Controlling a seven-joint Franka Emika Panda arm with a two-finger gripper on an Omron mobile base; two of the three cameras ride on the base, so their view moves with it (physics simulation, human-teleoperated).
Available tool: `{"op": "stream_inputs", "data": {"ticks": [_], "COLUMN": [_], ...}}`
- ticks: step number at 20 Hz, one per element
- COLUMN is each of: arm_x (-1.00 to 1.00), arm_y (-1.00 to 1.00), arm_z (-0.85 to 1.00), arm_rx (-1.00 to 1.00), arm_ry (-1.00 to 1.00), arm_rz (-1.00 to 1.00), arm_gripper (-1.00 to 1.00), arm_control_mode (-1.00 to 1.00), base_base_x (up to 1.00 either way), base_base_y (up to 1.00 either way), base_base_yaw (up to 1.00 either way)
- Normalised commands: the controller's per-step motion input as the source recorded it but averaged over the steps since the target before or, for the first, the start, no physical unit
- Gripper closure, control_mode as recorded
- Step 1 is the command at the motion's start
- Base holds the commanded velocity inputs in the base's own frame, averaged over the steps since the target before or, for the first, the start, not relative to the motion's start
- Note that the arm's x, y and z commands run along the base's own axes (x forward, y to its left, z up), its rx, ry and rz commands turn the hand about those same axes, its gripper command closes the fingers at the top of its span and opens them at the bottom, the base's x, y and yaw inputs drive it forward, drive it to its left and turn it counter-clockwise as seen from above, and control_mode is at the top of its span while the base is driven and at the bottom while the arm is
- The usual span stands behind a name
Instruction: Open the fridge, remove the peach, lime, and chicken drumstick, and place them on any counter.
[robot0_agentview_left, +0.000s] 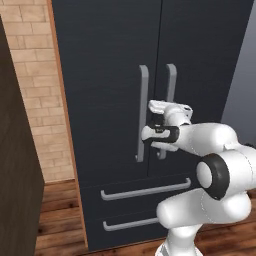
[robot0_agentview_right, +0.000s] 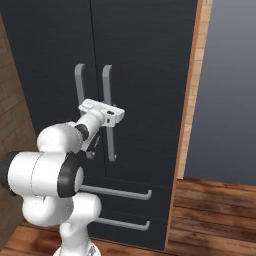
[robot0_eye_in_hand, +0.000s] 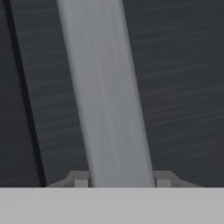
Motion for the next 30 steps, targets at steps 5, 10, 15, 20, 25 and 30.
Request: {"op": "stream_inputs", "data": {"ticks": [5, 10, 15, 20, 25, 30], "arm_x": [-0.82, -1.0, -1.0, -1.0, -1.0, -0.83], "arm_y": [-0.44, -0.76, -0.83, -0.79, -0.78, -0.48], "arm_z": [0.0, 0.17, 0.69, 0.99, 0.89, 0.21], "arm_rx": [0.01, 0.0, 0.0, 0.0, 0.0, 0.0], "arm_ry": [-0.01, -0.07, -0.03, 0.0, 0.0, 0.0], "arm_rz": [0.04, 0.04, 0.0, 0.0, 0.0, 0.0], "arm_gripper": [1.0, 1.0, 1.0, 1.0, 1.0, 1.0], "arm_control_mode": [-1.0, -1.0, -1.0, -1.0, -1.0, -1.0], "base_base_x": [0.0, 0.0, 0.0, 0.0, 0.0, 0.0], "base_base_y": [0.0, 0.0, 0.0, 0.0, 0.0, 0.0], "base_base_yaw": [0.0, 0.0, 0.0, 0.0, 0.0, 0.0]}}
